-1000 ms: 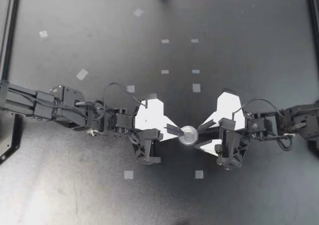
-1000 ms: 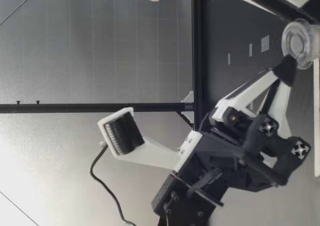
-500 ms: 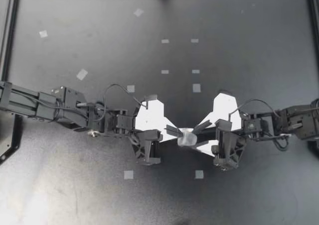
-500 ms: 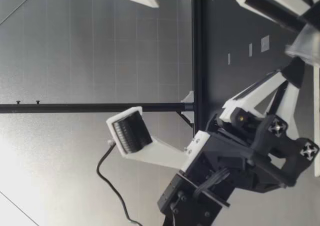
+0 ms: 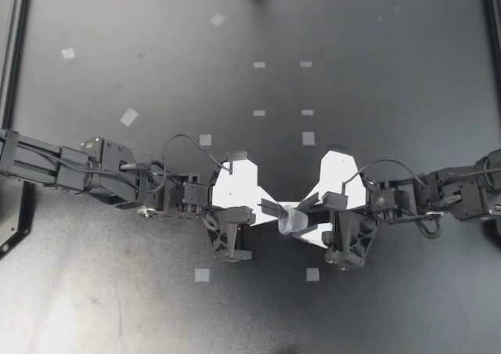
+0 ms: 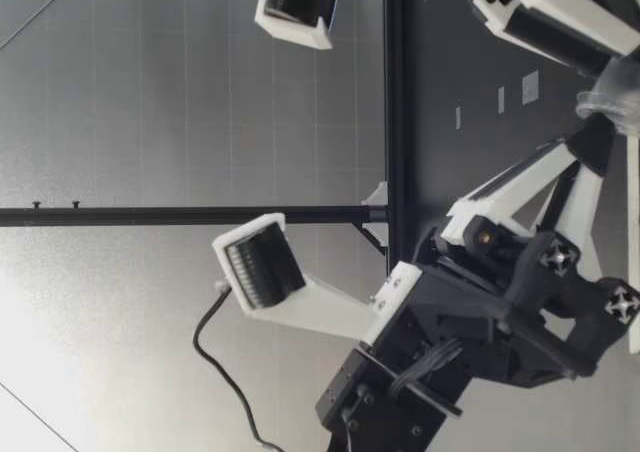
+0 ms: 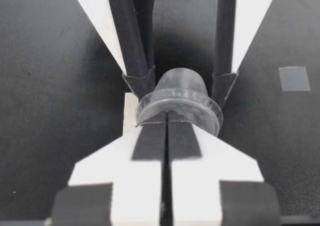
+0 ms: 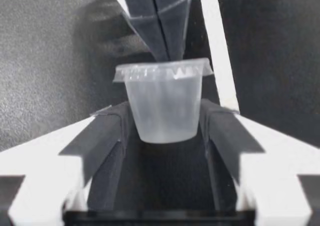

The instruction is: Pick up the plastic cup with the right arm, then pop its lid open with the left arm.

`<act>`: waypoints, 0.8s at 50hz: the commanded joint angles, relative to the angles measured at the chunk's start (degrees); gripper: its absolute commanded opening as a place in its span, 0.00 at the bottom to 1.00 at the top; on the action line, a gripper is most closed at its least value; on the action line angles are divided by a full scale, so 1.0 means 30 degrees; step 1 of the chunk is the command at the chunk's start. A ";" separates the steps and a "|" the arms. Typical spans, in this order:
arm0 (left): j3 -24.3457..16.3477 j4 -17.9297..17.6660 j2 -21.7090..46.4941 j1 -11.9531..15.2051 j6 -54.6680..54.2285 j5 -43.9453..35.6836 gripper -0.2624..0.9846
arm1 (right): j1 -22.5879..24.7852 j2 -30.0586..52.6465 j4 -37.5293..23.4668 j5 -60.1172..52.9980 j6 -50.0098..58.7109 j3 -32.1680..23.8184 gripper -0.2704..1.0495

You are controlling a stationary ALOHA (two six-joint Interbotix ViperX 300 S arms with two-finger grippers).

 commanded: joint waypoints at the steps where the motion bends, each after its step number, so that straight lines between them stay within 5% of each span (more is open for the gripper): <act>1: -0.0322 0.0059 -0.0322 -0.0029 -0.0029 -0.0205 0.12 | 0.0088 -0.0176 -0.0059 -0.0029 0.0000 -0.0293 0.61; 11: -0.0293 0.0059 -0.0352 -0.0029 -0.0029 -0.0205 0.12 | 0.0176 -0.0234 -0.0205 -0.0029 0.0000 -0.0293 0.50; 24: 0.0176 -0.0205 -0.1729 -0.0029 -0.0264 -0.0117 0.12 | 0.0176 -0.0410 -0.0205 -0.0088 0.0029 -0.0205 0.48; 40: 0.3984 -0.0645 -0.6855 -0.0029 -0.3926 -0.5244 0.14 | 0.0293 -0.3252 -0.0322 -0.2754 -0.0117 0.1406 0.48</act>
